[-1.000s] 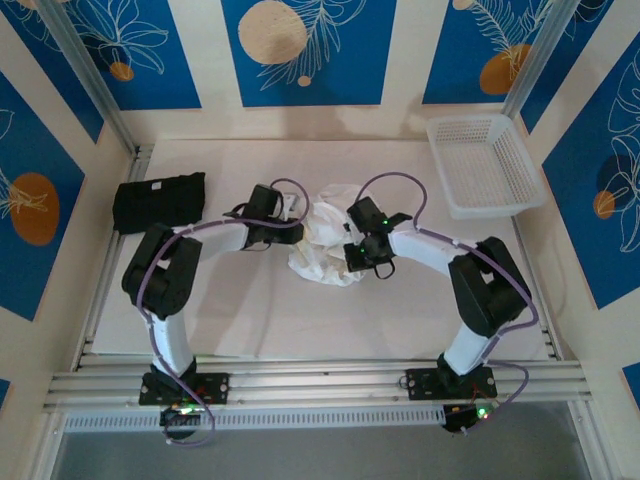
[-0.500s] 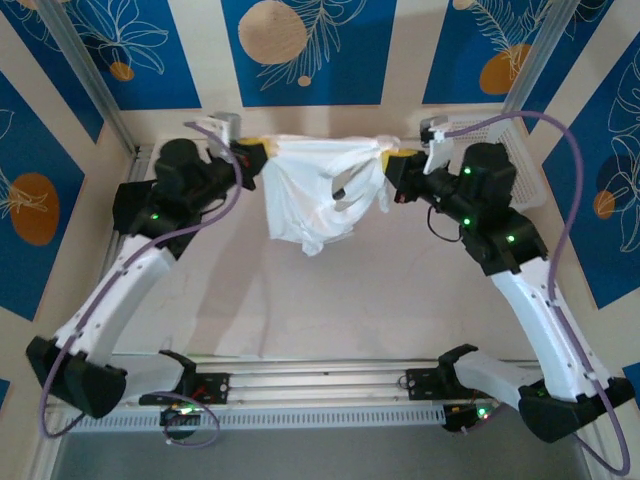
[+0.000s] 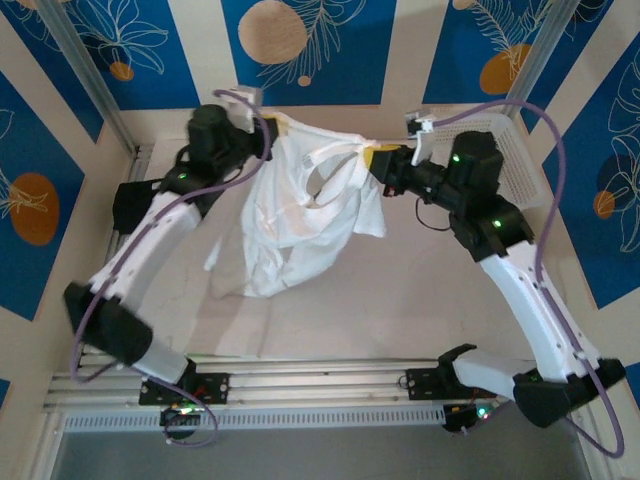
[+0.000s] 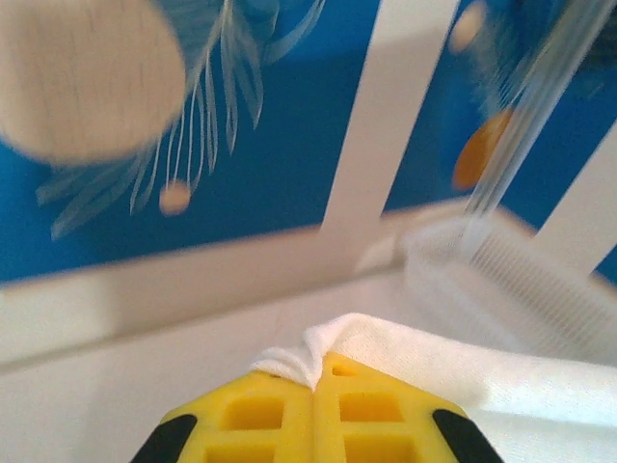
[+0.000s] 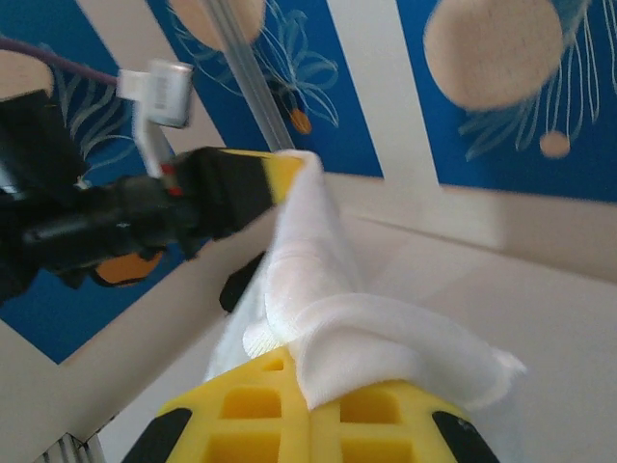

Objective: Fold the inside-out t-shirt

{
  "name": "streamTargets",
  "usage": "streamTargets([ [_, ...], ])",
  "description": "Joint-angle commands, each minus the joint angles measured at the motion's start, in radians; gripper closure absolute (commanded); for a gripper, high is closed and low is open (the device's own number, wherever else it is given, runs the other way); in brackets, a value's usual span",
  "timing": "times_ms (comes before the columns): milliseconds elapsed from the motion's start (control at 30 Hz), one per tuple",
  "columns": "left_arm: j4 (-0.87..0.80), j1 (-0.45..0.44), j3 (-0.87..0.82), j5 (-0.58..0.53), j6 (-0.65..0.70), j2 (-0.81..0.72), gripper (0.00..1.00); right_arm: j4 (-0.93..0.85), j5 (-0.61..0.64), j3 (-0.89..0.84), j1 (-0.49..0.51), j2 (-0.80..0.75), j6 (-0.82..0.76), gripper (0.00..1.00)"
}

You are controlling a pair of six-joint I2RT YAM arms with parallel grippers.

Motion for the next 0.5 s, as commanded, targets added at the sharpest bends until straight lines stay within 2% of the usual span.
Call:
streamTargets([
  [0,-0.181,0.015,0.085,-0.124,0.05,0.146,0.76,0.009,0.052,-0.047,-0.034,0.099,0.075,1.0],
  [67,-0.248,0.016,0.064,-0.153,0.051,0.171,0.59,0.009,0.033,-0.062,-0.063,0.163,0.099,1.0],
  [100,-0.221,0.014,-0.014,-0.147,0.033,0.138,0.53,0.009,0.017,-0.068,-0.081,0.201,0.108,1.0],
  [233,0.054,-0.02,-0.475,-0.041,-0.093,-0.109,0.36,0.014,-0.01,-0.087,-0.143,0.316,0.118,1.0],
  [333,0.116,-0.094,-0.684,-0.025,-0.113,-0.2,0.32,0.009,-0.032,-0.081,-0.178,0.38,0.109,1.0],
  [467,0.136,-0.155,-0.768,0.02,-0.129,-0.151,0.32,0.0,-0.024,-0.08,-0.206,0.411,0.087,1.0],
])
